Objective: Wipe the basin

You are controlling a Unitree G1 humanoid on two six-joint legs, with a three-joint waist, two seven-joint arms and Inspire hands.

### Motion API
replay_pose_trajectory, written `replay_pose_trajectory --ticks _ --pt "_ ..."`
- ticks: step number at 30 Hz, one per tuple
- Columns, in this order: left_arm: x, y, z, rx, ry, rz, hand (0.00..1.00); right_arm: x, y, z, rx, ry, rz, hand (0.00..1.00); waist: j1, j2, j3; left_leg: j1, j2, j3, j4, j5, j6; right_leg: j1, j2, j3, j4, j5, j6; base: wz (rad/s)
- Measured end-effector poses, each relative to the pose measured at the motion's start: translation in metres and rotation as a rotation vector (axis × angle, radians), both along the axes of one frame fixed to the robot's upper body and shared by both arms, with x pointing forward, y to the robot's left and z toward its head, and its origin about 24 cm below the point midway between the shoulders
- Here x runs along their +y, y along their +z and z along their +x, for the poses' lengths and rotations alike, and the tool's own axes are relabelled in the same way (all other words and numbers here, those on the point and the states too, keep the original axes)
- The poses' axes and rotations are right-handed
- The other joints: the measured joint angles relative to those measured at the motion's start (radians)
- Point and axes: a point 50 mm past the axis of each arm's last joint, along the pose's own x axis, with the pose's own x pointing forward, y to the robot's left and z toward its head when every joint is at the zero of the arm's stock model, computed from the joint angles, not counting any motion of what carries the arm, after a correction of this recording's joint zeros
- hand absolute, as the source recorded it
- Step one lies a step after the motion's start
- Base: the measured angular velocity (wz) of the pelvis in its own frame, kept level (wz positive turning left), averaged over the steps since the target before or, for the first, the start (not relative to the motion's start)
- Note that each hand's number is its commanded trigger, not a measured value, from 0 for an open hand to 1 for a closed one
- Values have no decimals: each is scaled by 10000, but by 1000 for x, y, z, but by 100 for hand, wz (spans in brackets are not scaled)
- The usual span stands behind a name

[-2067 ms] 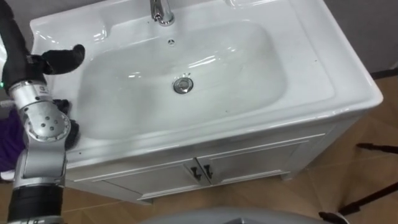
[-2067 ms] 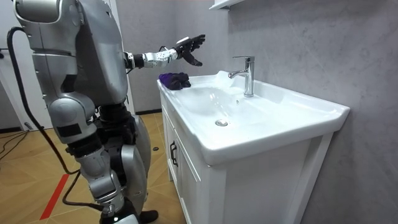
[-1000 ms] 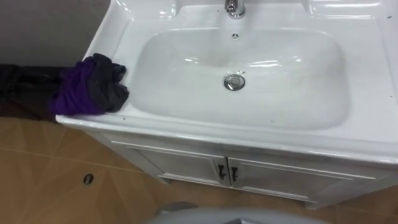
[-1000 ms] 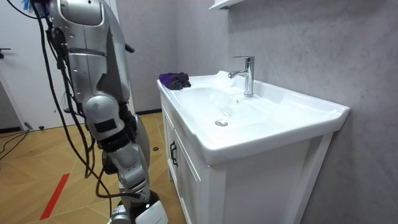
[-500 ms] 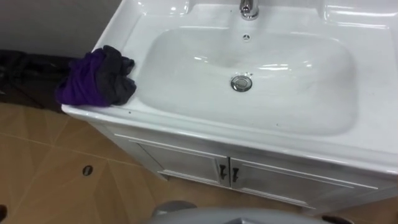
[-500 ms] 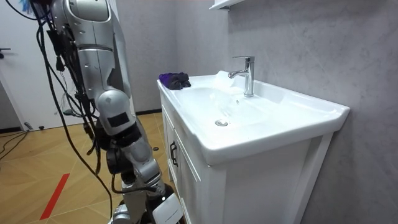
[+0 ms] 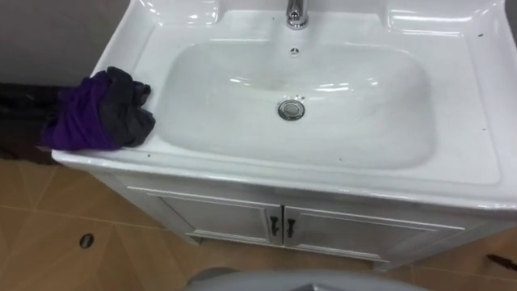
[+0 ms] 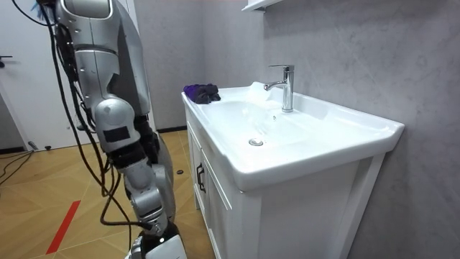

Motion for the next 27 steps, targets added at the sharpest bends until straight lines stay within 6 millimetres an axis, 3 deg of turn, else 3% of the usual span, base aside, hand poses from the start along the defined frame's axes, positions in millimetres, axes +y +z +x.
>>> replay_pose_trajectory --ticks 8,16,27 --pt "-21 -11 12 472 -1068 -1366 0 9 -3 5 293 406 175 0 -52 -175 18 26 -19 305 4 -57 90 -11 -38 167 -15 -14 63 -4" --pt "-27 -14 15 613 -1208 -1984 0 15 -5 10 180 414 309 0 -248 -145 14 30 -3 358 21 -93 134 -29 -42 267 -4 -11 69 -2" --pt "-33 -18 13 1147 -1391 -2376 0 18 -6 7 436 588 342 0 -241 -78 1 51 28 575 4 -147 221 -184 -88 487 192 -3 133 -6"
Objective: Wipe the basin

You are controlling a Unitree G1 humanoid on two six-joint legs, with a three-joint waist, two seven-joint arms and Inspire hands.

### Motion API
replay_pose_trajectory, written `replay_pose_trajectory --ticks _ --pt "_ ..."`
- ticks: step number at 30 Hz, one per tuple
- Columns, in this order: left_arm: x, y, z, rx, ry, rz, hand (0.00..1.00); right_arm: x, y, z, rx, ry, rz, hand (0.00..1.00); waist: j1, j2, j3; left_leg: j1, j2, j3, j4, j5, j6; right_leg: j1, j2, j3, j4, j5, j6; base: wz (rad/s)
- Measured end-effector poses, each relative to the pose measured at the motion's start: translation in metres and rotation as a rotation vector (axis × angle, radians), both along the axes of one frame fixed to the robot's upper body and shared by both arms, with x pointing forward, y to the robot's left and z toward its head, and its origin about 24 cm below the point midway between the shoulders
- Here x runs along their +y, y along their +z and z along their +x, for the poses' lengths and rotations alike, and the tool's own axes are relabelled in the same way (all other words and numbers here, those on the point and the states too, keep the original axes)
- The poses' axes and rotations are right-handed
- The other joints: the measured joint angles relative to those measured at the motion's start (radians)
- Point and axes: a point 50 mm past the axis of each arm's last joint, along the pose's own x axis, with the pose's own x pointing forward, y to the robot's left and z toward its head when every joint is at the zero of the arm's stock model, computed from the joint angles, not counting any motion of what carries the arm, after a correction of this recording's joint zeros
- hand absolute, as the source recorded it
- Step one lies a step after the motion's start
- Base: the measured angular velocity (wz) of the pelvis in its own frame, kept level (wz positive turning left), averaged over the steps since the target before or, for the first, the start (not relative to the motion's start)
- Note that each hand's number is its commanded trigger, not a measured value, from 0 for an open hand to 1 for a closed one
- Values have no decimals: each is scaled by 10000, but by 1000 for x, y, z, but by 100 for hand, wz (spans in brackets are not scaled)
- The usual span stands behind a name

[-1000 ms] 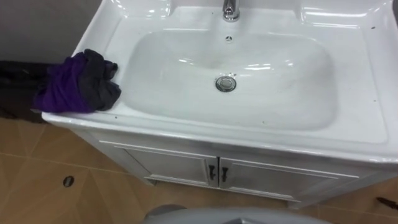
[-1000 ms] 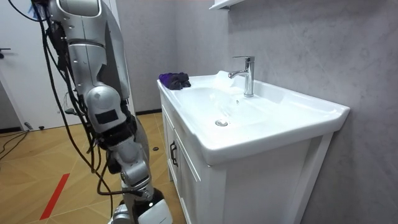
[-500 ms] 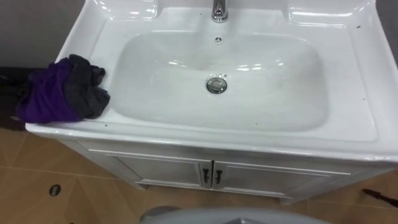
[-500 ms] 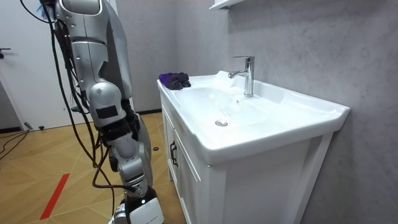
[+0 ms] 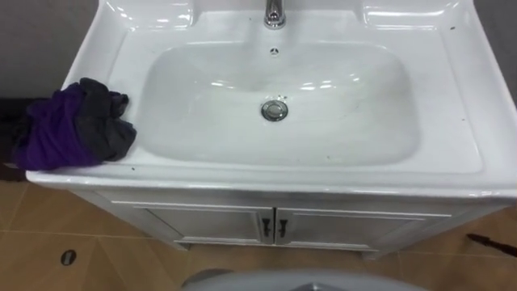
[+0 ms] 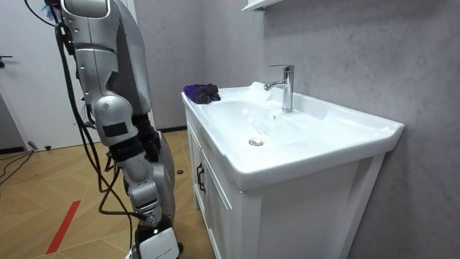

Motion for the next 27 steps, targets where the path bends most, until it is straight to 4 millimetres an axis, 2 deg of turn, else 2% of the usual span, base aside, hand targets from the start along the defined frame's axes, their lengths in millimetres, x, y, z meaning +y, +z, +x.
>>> replay_pose_trajectory --ticks 3,10,21,27 --pt "-1 -1 1 124 -326 -180 0 0 0 7 -128 55 4 0 28 6 4 34 96 238 11 -20 28 -87 -18 168 132 -7 16 -16" --pt "-4 -4 10 219 -360 -584 0 3 0 23 -512 117 95 0 8 10 9 -51 98 393 139 -99 140 -135 -35 323 137 61 112 -6" --pt "-5 -3 36 -500 -609 -845 0 4 0 25 -655 200 128 0 -66 -86 1 -245 47 549 314 -261 348 -324 -135 366 137 179 300 -3" --pt "-13 -5 42 -515 -1137 -1754 0 3 1 26 -678 275 85 0 -215 -12 1 -262 16 554 344 -390 484 -348 -129 388 334 260 390 0"
